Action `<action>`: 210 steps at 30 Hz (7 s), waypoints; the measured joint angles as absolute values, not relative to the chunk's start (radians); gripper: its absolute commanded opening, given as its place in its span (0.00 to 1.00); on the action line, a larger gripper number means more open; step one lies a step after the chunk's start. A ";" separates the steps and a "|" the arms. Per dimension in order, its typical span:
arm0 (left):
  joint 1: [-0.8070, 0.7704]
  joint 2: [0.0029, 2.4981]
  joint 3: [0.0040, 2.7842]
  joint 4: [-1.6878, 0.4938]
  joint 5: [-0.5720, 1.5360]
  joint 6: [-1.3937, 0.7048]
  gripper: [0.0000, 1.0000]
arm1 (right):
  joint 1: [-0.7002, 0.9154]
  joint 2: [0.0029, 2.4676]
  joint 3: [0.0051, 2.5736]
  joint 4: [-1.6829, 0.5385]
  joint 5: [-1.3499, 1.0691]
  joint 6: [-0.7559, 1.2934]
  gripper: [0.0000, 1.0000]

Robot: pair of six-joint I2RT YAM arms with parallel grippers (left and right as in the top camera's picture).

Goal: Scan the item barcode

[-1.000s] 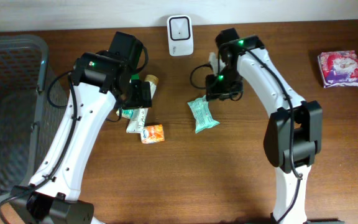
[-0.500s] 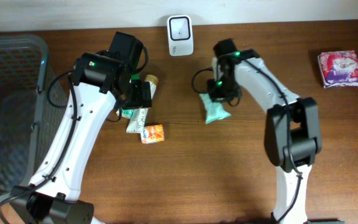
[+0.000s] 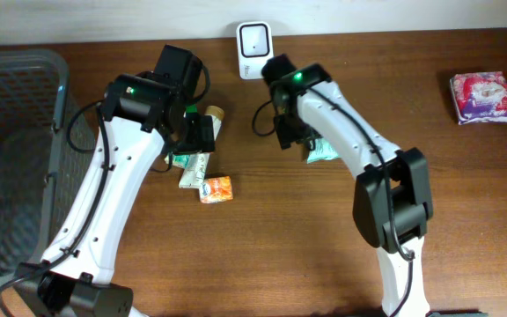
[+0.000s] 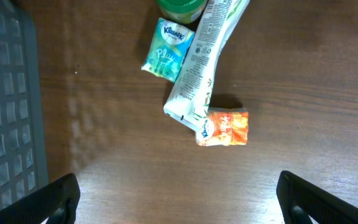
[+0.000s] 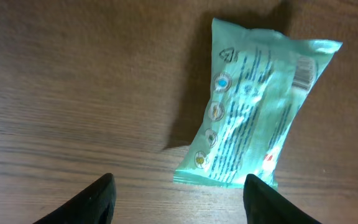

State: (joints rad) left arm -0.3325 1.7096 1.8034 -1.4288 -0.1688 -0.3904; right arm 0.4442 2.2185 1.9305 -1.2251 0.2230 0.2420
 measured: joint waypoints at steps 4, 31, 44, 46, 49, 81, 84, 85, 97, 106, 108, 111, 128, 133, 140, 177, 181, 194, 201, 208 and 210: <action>-0.332 1.710 1.803 -1.429 -0.169 -0.390 0.99 | 0.459 2.218 1.757 -1.087 0.401 0.310 0.83; -0.332 1.710 1.803 -1.429 -0.169 -0.390 0.99 | 0.094 2.222 1.876 -1.351 -0.928 -0.049 0.30; -0.332 1.710 1.803 -1.430 -0.169 -0.390 0.99 | 0.177 2.222 1.877 -1.209 -0.504 0.070 0.43; -0.332 1.710 1.803 -1.429 -0.169 -0.390 0.99 | 0.255 2.223 1.877 -1.161 -0.302 0.169 0.62; -0.332 1.710 1.803 -1.429 -0.169 -0.390 0.99 | 0.405 2.223 1.877 -1.135 -0.094 0.245 0.66; -0.332 1.710 1.803 -1.429 -0.168 -0.390 0.99 | 0.119 2.182 1.711 -0.871 -0.804 -0.060 0.04; -0.332 1.710 1.803 -1.429 -0.169 -0.390 0.99 | 0.126 2.048 1.723 -0.850 -0.789 -0.141 0.04; -0.332 1.710 1.803 -1.429 -0.169 -0.390 0.99 | 0.146 1.955 1.731 -0.838 -0.752 -0.161 0.04; -0.332 1.710 1.803 -1.429 -0.169 -0.390 0.99 | 0.336 1.791 1.711 -1.010 -0.145 -0.291 0.04; -0.332 1.710 1.803 -1.430 -0.169 -0.390 0.99 | 0.317 2.022 1.555 -1.005 -0.131 -0.384 0.99; -0.332 1.710 1.803 -1.429 -0.169 -0.390 0.99 | 0.272 2.022 1.562 -0.998 -0.131 -0.263 0.99; -0.332 1.710 1.803 -1.429 -0.169 -0.390 0.99 | 0.160 2.024 1.687 -1.085 -0.202 0.131 0.99; -0.332 1.710 1.803 -1.429 -0.169 -0.390 0.99 | 0.181 2.017 1.334 -0.914 -0.490 0.630 0.33; -0.332 1.710 1.803 -1.430 -0.169 -0.390 0.99 | 0.007 2.017 1.414 -0.898 -0.488 0.377 0.33; -0.332 1.710 1.803 -1.429 -0.169 -0.390 0.99 | 0.010 2.015 1.489 -1.015 -0.691 0.263 0.58; -0.332 1.710 1.803 -1.429 -0.169 -0.390 0.99 | 0.125 2.072 1.253 -0.320 -0.735 0.404 0.04; -0.332 1.710 1.803 -1.430 -0.168 -0.390 0.99 | 0.125 2.075 1.256 -0.205 -0.954 0.408 0.04; -0.332 1.710 1.803 -1.429 -0.168 -0.390 0.99 | 0.072 1.889 1.398 -0.260 -1.283 0.420 0.04; -0.332 1.710 1.803 -1.429 -0.169 -0.390 0.99 | 0.104 1.889 1.402 -0.456 -0.741 0.420 0.04; -0.332 1.710 1.803 -1.429 -0.169 -0.390 0.99 | 0.158 1.890 1.402 -0.432 -0.656 0.357 0.04; -0.332 1.710 1.803 -1.429 -0.169 -0.390 0.99 | 0.158 1.890 1.402 -0.417 -0.687 0.337 0.04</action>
State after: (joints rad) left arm -0.3325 1.7096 1.8034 -1.4292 -0.1688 -0.3901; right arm 0.1581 1.8896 1.4017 -0.4171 -0.6868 0.3370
